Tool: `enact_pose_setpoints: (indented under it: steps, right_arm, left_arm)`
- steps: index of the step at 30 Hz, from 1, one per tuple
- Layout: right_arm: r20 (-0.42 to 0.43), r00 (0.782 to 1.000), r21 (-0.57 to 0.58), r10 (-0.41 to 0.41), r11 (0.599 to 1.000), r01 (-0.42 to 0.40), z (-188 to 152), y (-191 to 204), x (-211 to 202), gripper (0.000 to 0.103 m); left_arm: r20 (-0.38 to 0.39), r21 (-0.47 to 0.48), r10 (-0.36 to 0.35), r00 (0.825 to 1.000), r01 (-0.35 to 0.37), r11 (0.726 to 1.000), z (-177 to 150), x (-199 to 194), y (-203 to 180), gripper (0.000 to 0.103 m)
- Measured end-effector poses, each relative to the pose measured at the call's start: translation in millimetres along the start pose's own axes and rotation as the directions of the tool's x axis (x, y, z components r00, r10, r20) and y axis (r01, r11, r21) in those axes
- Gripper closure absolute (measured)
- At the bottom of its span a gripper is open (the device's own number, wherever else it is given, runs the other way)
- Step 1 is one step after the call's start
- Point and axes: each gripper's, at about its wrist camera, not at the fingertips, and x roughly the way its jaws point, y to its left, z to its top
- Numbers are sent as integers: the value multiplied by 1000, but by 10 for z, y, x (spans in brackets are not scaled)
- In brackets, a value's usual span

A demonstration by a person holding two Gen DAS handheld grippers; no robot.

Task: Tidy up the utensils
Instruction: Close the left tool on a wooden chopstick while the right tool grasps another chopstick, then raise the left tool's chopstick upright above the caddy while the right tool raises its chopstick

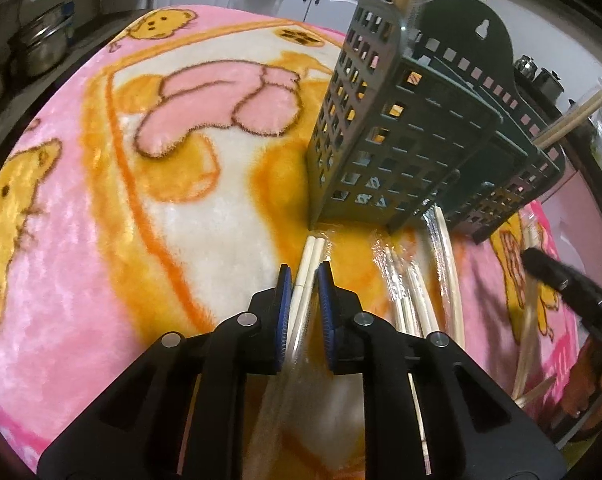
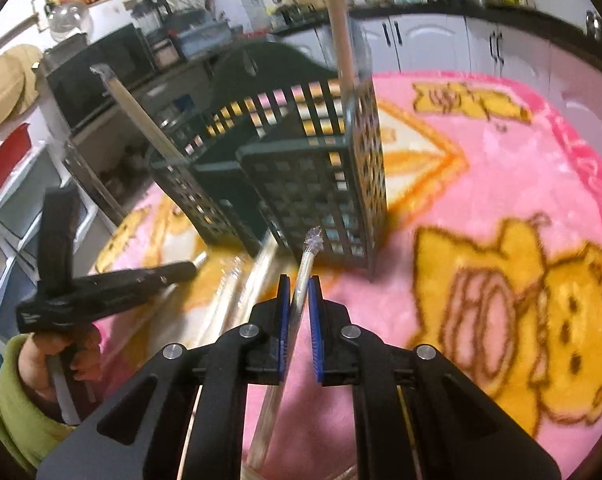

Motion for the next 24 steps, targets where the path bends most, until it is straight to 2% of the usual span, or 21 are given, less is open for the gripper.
enact_pose_setpoints:
  steps: [4,11,24]
  right_arm:
    - [47,999,-20,5,1000,-4,64,108,-133,95]
    - [103,995,-50,18,999,-13,119,295,-249,96]
    - [196,979,-89,56,995,-39,184,451,-587,97]
  left_arm:
    - [9,20,-8,1000,8,1000,-38,-90,-32,100]
    - [42,30,-7,999,6,1000,-59,-272,-10,100]
    - [212,19,-41,976,38,999,37,-855,-67,100]
